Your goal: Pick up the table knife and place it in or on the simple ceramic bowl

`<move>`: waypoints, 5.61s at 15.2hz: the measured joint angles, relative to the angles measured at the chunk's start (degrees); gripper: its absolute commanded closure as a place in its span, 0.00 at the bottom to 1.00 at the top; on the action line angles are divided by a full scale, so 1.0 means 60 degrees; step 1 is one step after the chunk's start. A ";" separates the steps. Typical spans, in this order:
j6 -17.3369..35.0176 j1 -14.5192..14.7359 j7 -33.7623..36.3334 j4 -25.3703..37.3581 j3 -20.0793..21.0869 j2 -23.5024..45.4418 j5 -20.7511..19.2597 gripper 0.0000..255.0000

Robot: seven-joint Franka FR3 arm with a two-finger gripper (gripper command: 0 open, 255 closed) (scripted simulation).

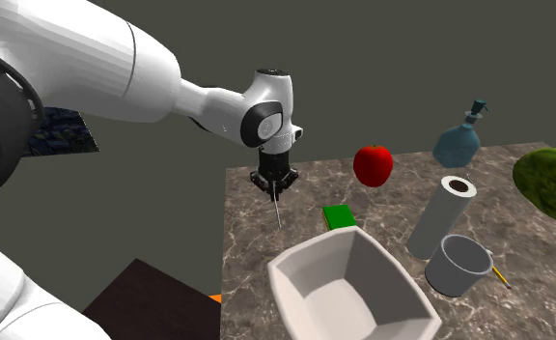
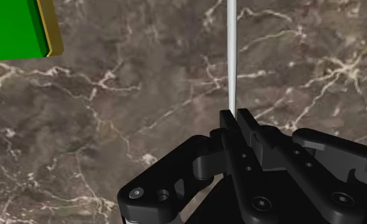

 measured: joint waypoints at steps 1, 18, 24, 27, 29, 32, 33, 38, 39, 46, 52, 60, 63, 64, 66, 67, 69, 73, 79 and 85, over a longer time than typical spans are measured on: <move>0.0001 0.0000 0.0000 0.0000 0.0000 0.0000 0.0000 1.00; -0.2027 0.0022 0.0075 0.1228 0.0050 -0.0824 -0.0173 1.00; -0.2781 0.0039 0.0091 0.1822 0.0081 -0.0988 -0.0193 1.00; -0.3151 0.0042 0.0084 0.2130 0.0089 -0.1051 -0.0200 1.00; -0.3414 0.0044 0.0074 0.2371 0.0094 -0.1074 -0.0201 1.00; -0.3806 0.0064 0.0089 0.2771 0.0118 -0.1064 -0.0187 1.00; -0.3948 0.0065 0.0088 0.2891 0.0122 -0.1087 -0.0190 1.00; -0.4444 0.0023 -0.0020 0.3259 0.0081 -0.1222 -0.0228 1.00; -0.4456 -0.0046 -0.0142 0.3098 0.0007 -0.1405 -0.0289 1.00; -0.4514 -0.0651 -0.1293 0.2182 -0.0707 -0.2507 -0.0798 1.00; -0.4734 -0.1193 -0.2389 0.1783 -0.1403 -0.3284 -0.1300 1.00; -0.4907 -0.1875 -0.4048 0.1738 -0.2529 -0.3784 -0.1922 1.00; -0.4969 -0.2120 -0.4741 0.1862 -0.3020 -0.3858 -0.2138 1.00; -0.4973 -0.2154 -0.4988 0.2028 -0.3213 -0.3733 -0.2143 1.00; -0.4838 -0.2218 -0.5139 0.1897 -0.3345 -0.3764 -0.2211 1.00; -0.4731 -0.2236 -0.5142 0.1763 -0.3366 -0.3795 -0.2239 1.00; -0.4520 -0.2255 -0.5170 0.1570 -0.3435 -0.3783 -0.2266 1.00; -0.4006 -0.2274 -0.5114 0.1063 -0.3514 -0.3773 -0.2312 1.00; -0.3256 -0.2321 -0.5057 0.0328 -0.3650 -0.3763 -0.2404 1.00; -0.2767 -0.2331 -0.5037 -0.0079 -0.3756 -0.3679 -0.2436 1.00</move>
